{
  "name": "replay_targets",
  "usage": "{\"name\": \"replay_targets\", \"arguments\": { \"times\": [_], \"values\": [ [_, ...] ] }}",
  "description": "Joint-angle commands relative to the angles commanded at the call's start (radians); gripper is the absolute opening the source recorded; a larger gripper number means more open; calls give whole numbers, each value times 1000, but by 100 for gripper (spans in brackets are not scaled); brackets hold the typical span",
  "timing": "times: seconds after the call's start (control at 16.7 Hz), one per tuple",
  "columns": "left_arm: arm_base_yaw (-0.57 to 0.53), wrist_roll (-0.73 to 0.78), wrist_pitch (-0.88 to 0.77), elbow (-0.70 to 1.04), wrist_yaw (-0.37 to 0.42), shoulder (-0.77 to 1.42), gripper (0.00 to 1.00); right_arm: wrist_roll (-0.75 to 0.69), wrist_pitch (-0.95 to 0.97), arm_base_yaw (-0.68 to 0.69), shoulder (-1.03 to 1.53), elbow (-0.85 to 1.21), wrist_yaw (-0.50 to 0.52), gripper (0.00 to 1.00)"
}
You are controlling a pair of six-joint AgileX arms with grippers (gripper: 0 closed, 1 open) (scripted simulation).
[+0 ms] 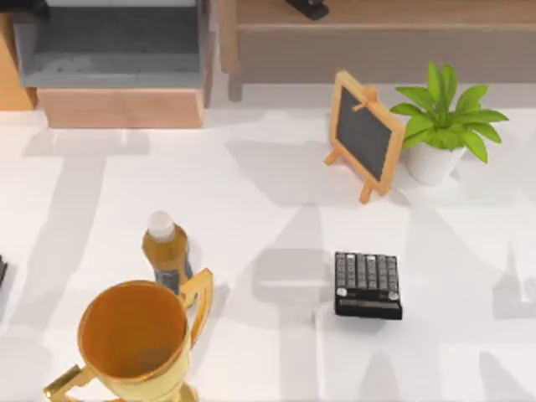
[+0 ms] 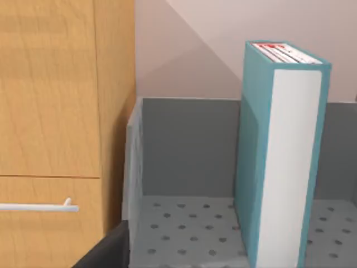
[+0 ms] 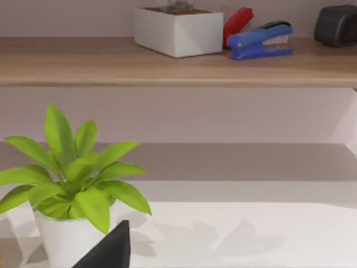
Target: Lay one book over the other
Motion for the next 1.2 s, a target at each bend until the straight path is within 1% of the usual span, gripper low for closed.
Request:
{"name": "replay_targets", "arguments": {
  "times": [0.3,0.54,0.72,1.02,1.2],
  "values": [
    [-43,-1,142,274,-34,454,100,0,0,0,0,0,0,100],
    [-66,-1,216,417,-51,681,100,0,0,0,0,0,0,100],
    [-72,-1,237,458,-56,740,100,0,0,0,0,0,0,100],
    [-67,-1,235,456,-54,740,100,0,0,0,0,0,0,100],
    [-67,-2,223,509,-50,777,100,0,0,0,0,0,0,100]
  ]
}}
